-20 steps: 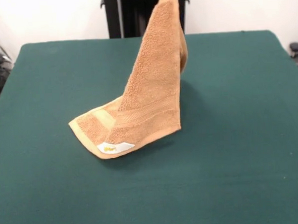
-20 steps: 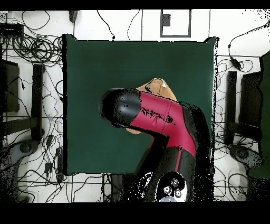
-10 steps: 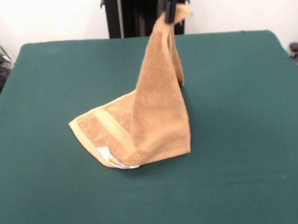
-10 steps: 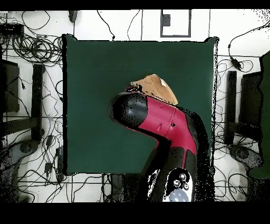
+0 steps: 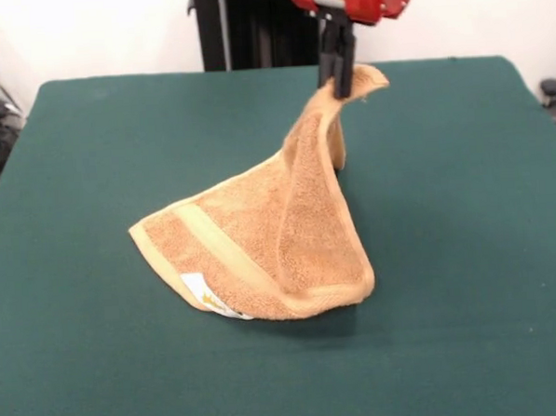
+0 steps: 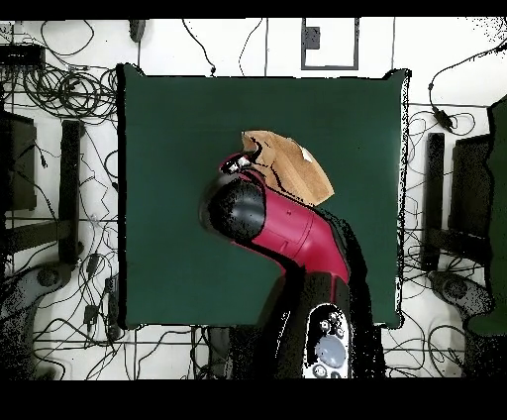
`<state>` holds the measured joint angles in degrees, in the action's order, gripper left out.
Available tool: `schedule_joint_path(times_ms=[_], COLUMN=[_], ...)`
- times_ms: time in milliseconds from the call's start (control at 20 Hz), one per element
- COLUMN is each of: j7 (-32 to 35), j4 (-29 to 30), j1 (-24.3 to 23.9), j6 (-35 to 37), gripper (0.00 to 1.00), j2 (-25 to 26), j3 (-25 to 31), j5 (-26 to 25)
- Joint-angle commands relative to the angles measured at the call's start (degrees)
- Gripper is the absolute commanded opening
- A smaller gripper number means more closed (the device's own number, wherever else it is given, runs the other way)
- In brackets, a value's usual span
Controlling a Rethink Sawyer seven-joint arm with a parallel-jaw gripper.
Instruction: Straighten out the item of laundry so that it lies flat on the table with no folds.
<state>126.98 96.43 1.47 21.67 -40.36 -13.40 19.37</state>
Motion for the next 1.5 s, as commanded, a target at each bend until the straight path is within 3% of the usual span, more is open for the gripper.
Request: schedule_joint_path(times_ms=[50, 350, 900, 1500], j7=[12.3, 14.2, 14.0, 16.1], j4=[9.8, 11.9, 11.5, 13.4], j1=[-0.6, -1.0, 0.0, 2.0], j6=[-2.5, -0.8, -1.1, 2.6], gripper=[0.00, 0.00, 0.00, 0.00], j2=[4.4, 5.9, 9.6, 8.1], j3=[11.1, 14.0, 14.4, 14.7], j5=[5.7, 10.6, 13.9, 17.2])
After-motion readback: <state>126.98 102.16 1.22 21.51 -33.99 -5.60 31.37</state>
